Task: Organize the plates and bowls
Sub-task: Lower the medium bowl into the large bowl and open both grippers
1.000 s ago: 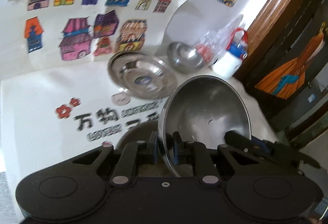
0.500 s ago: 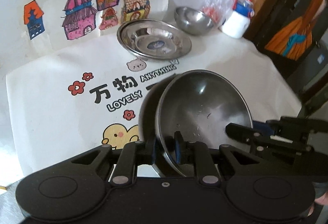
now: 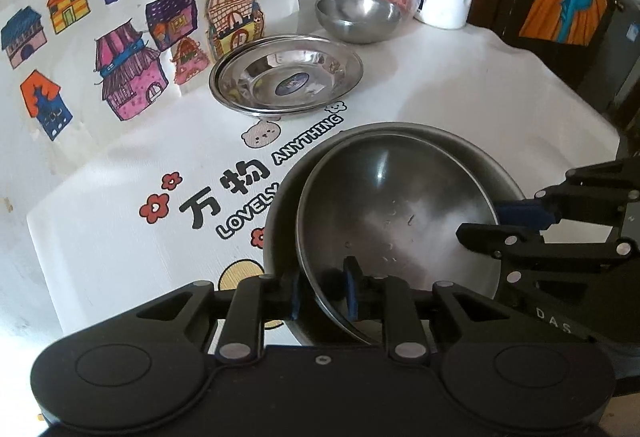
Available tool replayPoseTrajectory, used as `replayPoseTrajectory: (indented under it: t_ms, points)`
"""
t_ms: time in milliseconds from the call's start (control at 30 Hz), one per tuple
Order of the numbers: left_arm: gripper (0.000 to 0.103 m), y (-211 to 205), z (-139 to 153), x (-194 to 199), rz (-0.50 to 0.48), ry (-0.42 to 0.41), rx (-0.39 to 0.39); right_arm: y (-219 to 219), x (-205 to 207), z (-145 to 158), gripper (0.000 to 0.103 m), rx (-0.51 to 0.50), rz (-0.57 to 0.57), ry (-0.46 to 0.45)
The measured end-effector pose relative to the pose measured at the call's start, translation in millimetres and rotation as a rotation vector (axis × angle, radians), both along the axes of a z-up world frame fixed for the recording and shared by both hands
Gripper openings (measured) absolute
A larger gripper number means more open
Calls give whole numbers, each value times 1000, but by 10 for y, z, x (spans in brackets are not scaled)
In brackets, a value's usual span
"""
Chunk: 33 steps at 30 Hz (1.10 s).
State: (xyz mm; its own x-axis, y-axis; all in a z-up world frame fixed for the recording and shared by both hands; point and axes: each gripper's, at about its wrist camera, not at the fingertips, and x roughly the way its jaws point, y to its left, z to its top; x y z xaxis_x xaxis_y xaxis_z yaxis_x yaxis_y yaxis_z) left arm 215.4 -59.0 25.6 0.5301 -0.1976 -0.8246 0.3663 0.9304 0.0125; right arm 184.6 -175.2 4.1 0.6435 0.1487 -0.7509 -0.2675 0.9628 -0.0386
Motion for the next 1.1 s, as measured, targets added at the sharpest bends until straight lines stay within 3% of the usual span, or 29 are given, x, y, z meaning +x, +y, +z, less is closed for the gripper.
replayPoseTrajectory:
  t_ms: [267,567,1100]
  points:
    - [26,-60,-13,5,-34,-2,38,-25,5,15,18,-16,12,-2]
    - [32,-54,9,3,-51,10,23,-53,-18,0,19,2,13,-11]
    - [51,8,157,-100,-67,-10,-35,-129,-160,98,35,30,46,-60]
